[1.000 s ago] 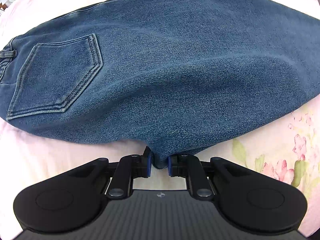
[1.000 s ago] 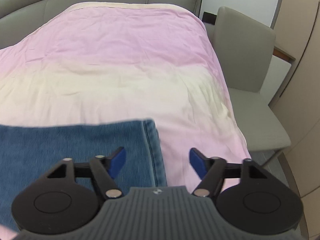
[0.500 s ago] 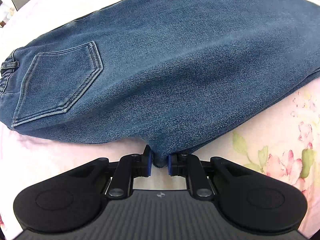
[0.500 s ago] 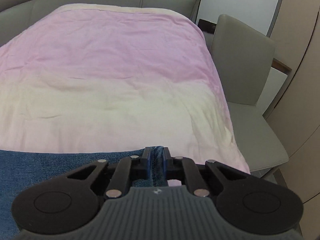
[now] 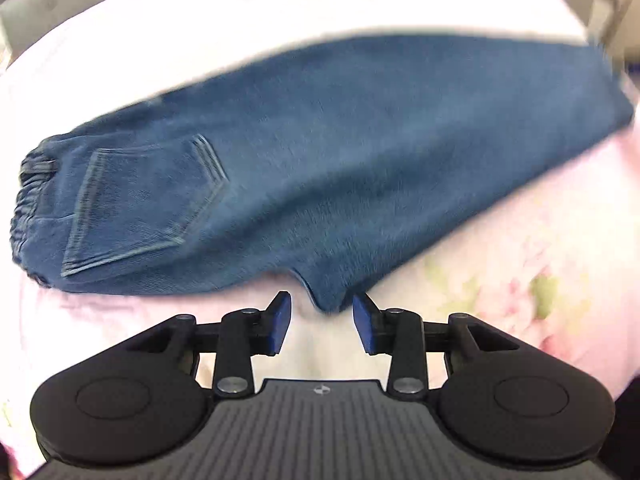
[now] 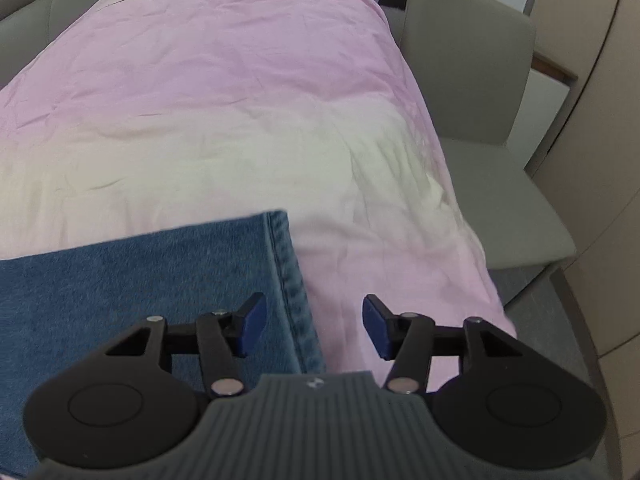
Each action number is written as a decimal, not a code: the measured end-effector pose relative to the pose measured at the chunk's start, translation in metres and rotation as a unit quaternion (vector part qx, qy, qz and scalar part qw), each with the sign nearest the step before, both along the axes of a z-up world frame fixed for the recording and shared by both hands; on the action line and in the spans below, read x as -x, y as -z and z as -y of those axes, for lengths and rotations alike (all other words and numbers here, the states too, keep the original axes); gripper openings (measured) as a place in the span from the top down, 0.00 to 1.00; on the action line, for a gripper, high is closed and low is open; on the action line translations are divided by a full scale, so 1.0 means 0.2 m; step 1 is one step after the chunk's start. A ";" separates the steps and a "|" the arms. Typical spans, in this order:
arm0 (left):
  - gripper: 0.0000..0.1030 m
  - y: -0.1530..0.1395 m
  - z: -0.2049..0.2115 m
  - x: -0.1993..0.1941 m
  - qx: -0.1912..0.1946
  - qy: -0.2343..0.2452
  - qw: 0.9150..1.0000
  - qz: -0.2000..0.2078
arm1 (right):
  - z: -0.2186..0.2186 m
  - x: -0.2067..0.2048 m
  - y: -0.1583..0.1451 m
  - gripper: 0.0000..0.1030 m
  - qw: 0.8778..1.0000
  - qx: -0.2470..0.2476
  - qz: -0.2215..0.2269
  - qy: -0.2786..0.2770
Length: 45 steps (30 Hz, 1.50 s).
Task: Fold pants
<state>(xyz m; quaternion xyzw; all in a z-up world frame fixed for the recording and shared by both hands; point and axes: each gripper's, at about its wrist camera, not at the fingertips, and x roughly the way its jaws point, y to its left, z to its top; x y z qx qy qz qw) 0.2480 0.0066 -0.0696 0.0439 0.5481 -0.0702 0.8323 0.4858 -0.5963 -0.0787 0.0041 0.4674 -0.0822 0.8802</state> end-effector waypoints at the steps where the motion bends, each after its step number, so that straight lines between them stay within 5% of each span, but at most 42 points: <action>1: 0.58 -0.04 -0.04 -0.01 0.012 -0.011 1.000 0.012 | 0.01 0.05 0.02 0.49 1.000 -0.005 -0.006 0.012; 6: 0.58 -0.06 -0.29 -0.16 -0.017 -0.102 0.994 0.041 | 0.11 0.25 0.09 0.51 0.993 -0.077 -0.010 0.087; 9: 0.58 0.01 -0.47 -0.25 -0.019 -0.156 0.987 0.030 | 0.13 0.32 0.11 0.68 0.986 -0.118 -0.002 0.118; 12: 0.58 0.06 -0.61 -0.28 -0.045 -0.185 0.981 0.036 | 0.09 0.36 0.12 0.69 0.983 -0.133 -0.002 0.126; 15: 0.58 0.10 -0.77 -0.34 -0.074 -0.210 0.974 0.036 | 0.00 0.37 0.14 0.68 0.985 -0.131 -0.008 0.111; 17: 0.68 0.11 -0.88 -0.37 -0.056 -0.238 0.969 0.042 | -0.05 0.35 0.16 0.68 0.988 -0.120 -0.008 0.102; 19: 0.93 0.13 -0.95 -0.44 -0.061 -0.260 0.963 0.042 | -0.09 0.34 0.18 0.72 0.990 -0.104 -0.013 0.097; 22: 0.94 0.18 -1.00 -0.57 -0.075 -0.273 0.958 0.042 | -0.13 0.31 0.21 0.92 0.993 -0.072 -0.020 0.095; 25: 0.94 0.24 -1.03 -0.70 -0.100 -0.279 0.954 0.034 | -0.16 0.31 0.21 1.00 0.994 -0.050 -0.028 0.088; 29: 0.93 0.30 -1.06 -0.85 -0.113 -0.281 0.953 0.019 | -0.19 0.34 0.22 1.00 0.996 -0.015 -0.046 0.069; 32: 0.93 0.32 -1.09 -0.91 -0.112 -0.286 0.951 0.017 | -0.14 0.37 0.26 1.00 0.991 0.020 -0.080 0.103; 38: 0.94 0.24 -1.03 -0.83 -0.138 -0.253 0.957 0.029 | -0.01 0.53 0.21 1.00 0.989 -0.085 -0.037 0.117; 41: 0.80 0.15 -0.92 -0.72 -0.152 -0.229 0.959 0.063 | -0.03 0.59 0.14 0.76 0.985 -0.130 -0.012 0.112; 42: 0.73 0.10 -0.87 -0.65 -0.138 -0.225 0.962 0.077 | -0.05 0.61 0.12 0.59 0.984 -0.142 -0.002 0.112; 45: 0.72 -0.01 -0.72 -0.45 -0.079 -0.206 0.970 0.098 | -0.10 0.65 0.10 0.54 0.979 -0.173 0.018 0.105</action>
